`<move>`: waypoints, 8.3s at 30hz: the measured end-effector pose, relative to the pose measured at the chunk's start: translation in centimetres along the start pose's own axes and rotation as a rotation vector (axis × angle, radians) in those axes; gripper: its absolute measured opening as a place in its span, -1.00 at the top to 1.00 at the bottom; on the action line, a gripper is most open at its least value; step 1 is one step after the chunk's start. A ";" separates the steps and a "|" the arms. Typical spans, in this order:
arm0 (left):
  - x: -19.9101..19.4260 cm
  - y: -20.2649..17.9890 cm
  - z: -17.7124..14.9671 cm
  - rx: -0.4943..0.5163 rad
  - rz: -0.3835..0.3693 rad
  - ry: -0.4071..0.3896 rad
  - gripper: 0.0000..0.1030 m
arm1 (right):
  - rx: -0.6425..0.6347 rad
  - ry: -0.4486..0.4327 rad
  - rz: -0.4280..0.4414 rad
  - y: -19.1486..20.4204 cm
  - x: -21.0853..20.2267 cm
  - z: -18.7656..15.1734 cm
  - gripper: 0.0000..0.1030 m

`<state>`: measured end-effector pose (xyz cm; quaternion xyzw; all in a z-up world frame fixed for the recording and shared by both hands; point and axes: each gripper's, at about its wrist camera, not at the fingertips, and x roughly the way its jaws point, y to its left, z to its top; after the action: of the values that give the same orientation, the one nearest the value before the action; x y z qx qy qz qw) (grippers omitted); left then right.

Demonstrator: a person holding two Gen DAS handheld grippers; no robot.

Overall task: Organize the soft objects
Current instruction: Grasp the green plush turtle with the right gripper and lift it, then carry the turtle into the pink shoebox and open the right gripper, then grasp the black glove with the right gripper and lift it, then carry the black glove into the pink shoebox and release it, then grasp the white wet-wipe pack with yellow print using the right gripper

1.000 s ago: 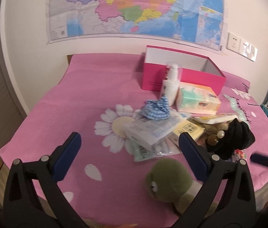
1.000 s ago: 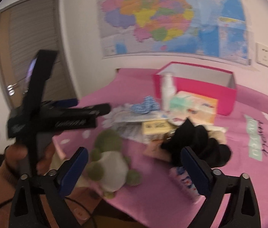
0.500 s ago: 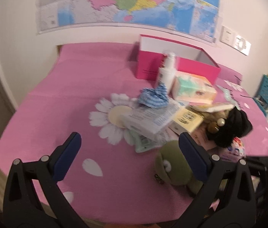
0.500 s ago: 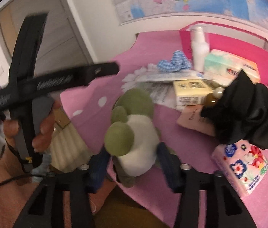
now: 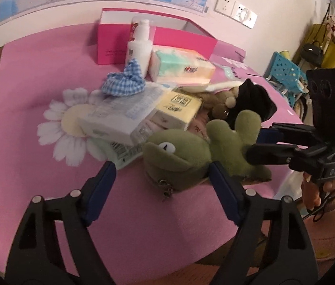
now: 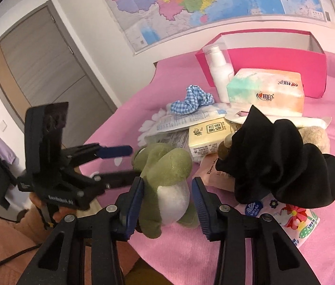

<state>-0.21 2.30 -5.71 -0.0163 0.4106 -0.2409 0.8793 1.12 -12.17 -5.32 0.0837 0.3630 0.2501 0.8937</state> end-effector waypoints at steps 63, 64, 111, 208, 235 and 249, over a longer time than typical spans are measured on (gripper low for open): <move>7.2 7.6 24.9 -0.053 0.105 -0.098 -0.57 | 0.008 -0.057 -0.030 -13.6 8.7 26.2 0.17; 6.9 7.6 24.8 -0.056 0.114 -0.106 -0.57 | 0.023 -0.058 -0.038 -13.8 8.5 26.2 0.17; 4.8 -3.5 7.8 0.142 -0.223 0.108 -0.59 | -0.237 0.068 -0.243 -1.8 -3.8 3.0 -0.16; 2.2 -4.3 15.6 0.127 0.004 -0.064 -0.36 | 0.099 -0.141 -0.116 -10.9 -7.8 11.7 -0.20; 6.4 -2.7 10.1 0.016 -0.163 0.137 -0.36 | 0.347 0.054 -0.048 -14.8 -2.2 5.8 -0.17; 9.0 -3.2 11.0 -0.049 -0.272 0.216 -0.36 | 0.359 0.034 -0.044 -14.8 -2.4 5.0 0.51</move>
<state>11.39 -6.35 -4.16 -0.0669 0.5025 -0.3478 0.7887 8.82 -26.00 -5.17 0.2297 0.4187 0.1630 0.8633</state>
